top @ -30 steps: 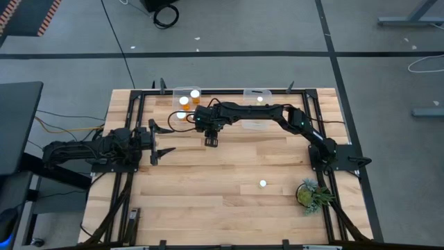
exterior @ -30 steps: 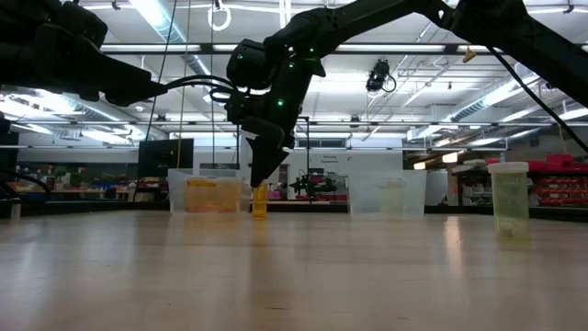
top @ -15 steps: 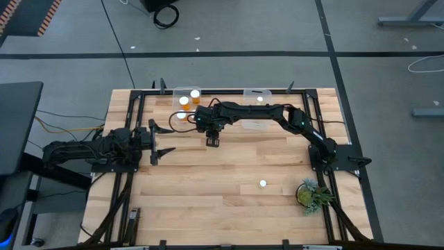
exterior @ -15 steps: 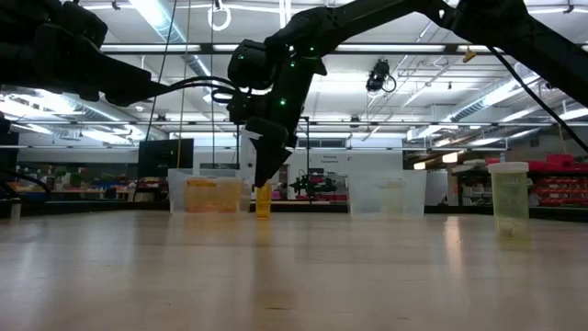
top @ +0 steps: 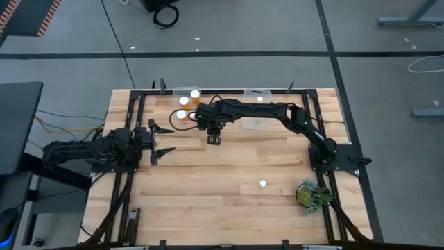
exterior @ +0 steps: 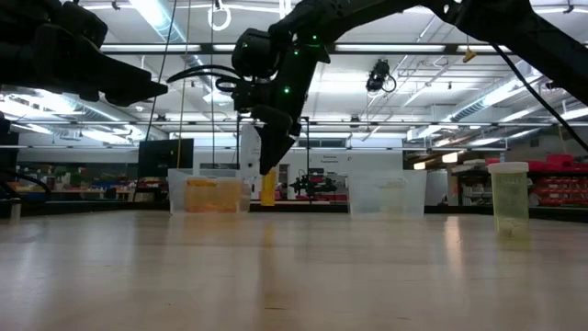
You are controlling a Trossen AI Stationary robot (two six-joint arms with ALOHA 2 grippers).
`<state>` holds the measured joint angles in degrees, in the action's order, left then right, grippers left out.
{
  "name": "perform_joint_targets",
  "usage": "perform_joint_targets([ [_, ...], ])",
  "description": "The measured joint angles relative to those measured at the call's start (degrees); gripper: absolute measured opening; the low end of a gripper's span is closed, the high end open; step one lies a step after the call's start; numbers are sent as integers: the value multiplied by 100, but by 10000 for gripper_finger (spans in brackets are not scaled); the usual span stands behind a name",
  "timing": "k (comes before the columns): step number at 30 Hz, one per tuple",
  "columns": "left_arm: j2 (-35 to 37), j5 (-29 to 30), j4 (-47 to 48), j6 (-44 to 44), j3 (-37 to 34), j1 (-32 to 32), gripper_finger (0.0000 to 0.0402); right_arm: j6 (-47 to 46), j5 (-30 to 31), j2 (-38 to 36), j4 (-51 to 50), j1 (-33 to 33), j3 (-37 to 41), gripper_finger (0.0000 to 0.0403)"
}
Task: Pick and place medicine bottles into bin by pill shape (circle, oval)
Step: Put the small orange pill bottle into the right transparent bin
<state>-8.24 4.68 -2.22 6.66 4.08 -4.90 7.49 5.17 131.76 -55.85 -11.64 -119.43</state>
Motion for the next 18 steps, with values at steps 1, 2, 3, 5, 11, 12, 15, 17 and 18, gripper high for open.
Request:
perform_joint_targets([
  [1,2,1,-1,1,0,-1,341,-3,25,-12,-30,0,-29,134],
  [2,1,0,5,2,0,1,341,1,56,-17,-25,0,-83,134],
  [3,-1,-1,5,0,0,-1,341,1,75,-18,-40,0,-142,134],
  [5,2,1,-4,2,0,-1,341,1,81,-24,-146,0,-259,134],
  [11,-1,1,-2,0,0,-1,341,1,83,-28,-369,0,-598,134],
  [12,-1,1,-4,2,0,-1,341,1,84,-30,-408,0,-654,134],
  [15,-1,1,-2,0,0,1,341,1,137,-27,-587,1,-820,134],
  [17,0,1,-2,2,0,-1,341,3,232,-26,-691,4,-964,134],
  [18,1,1,-2,0,0,-1,341,1,249,-30,-730,4,-1016,134],
])
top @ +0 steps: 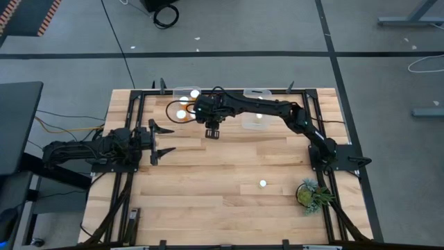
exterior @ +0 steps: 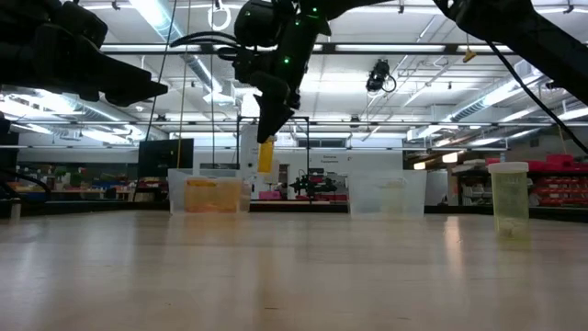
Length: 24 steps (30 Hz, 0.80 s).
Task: Pick and place medicine bottles into bin by pill shape (circle, oval)
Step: Put the small orange pill bottle into the right transparent bin
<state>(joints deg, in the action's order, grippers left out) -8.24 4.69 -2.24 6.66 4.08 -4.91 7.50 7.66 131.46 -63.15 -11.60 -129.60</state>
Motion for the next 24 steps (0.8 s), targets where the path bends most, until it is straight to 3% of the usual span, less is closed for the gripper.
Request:
perform_joint_targets([
  [24,0,0,0,0,0,1,341,-43,10,11,-1247,-40,-542,134],
])
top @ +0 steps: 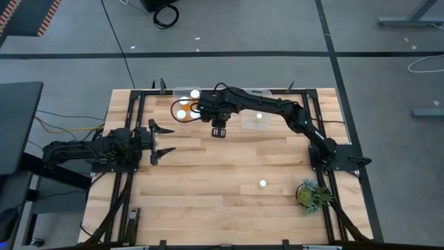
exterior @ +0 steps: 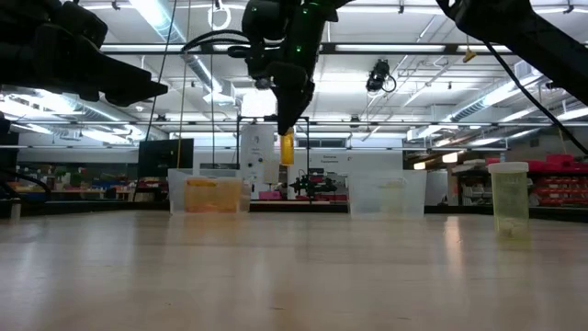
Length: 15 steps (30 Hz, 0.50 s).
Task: Pick and place medicine bottles into bin by pill shape (circle, oval)
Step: Put the small orange pill bottle into the right transparent bin
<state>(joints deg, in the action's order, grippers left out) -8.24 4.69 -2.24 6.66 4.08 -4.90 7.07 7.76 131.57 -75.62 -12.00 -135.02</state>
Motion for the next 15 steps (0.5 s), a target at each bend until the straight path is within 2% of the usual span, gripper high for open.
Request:
perform_joint_targets([
  [9,-1,-1,-1,1,0,1,341,-219,195,-129,-613,-114,2,134],
  [15,0,-1,-1,0,0,0,341,-383,344,-409,-677,-272,0,134],
])
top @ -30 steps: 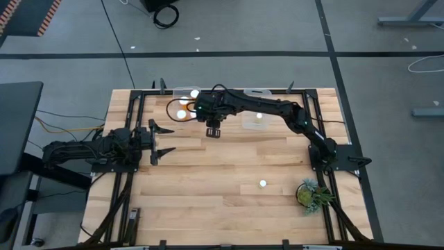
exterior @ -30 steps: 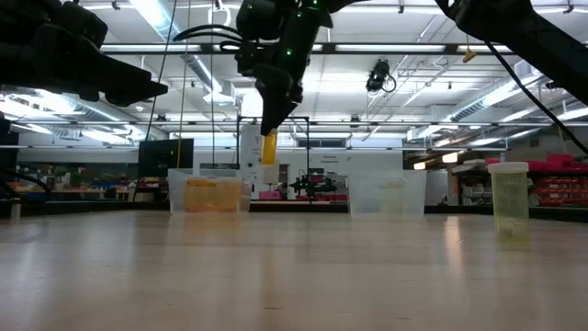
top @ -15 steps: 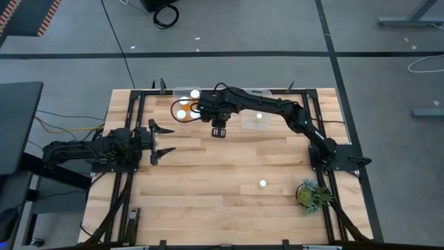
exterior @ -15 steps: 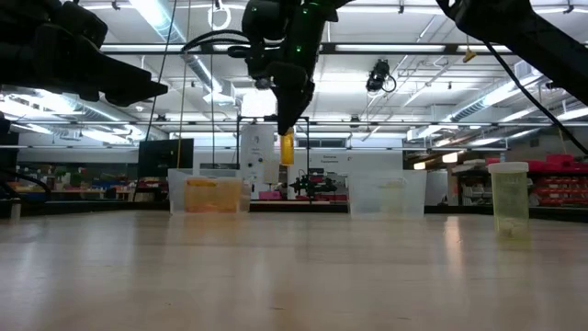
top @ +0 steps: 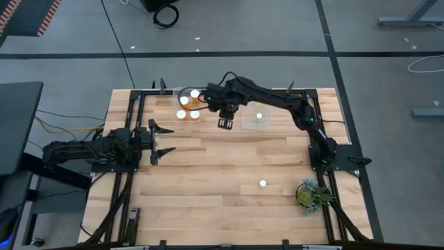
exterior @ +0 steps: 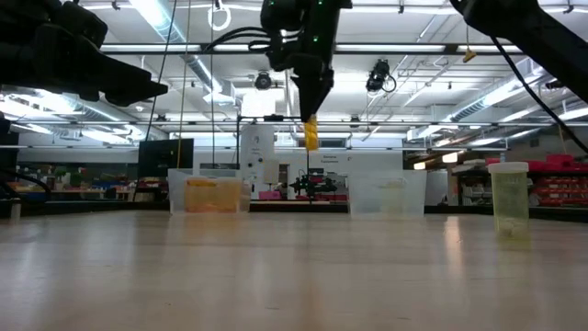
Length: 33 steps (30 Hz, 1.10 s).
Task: Pick and place medicine bottles into bin by pill shape (circle, oval)
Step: Put the small orange pill bottle into the right transparent bin
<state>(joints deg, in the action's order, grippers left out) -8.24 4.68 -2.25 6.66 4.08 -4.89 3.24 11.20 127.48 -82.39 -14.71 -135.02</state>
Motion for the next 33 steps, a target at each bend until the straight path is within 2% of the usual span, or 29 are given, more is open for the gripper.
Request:
perform_joint_targets([
  [13,-1,-1,6,0,0,1,341,-455,423,-576,-206,-558,0,134],
  [23,0,-1,3,0,0,1,341,-627,424,-598,-245,-1128,0,134],
  [33,-1,-1,3,2,0,1,341,-693,426,-598,-232,-1299,2,134],
])
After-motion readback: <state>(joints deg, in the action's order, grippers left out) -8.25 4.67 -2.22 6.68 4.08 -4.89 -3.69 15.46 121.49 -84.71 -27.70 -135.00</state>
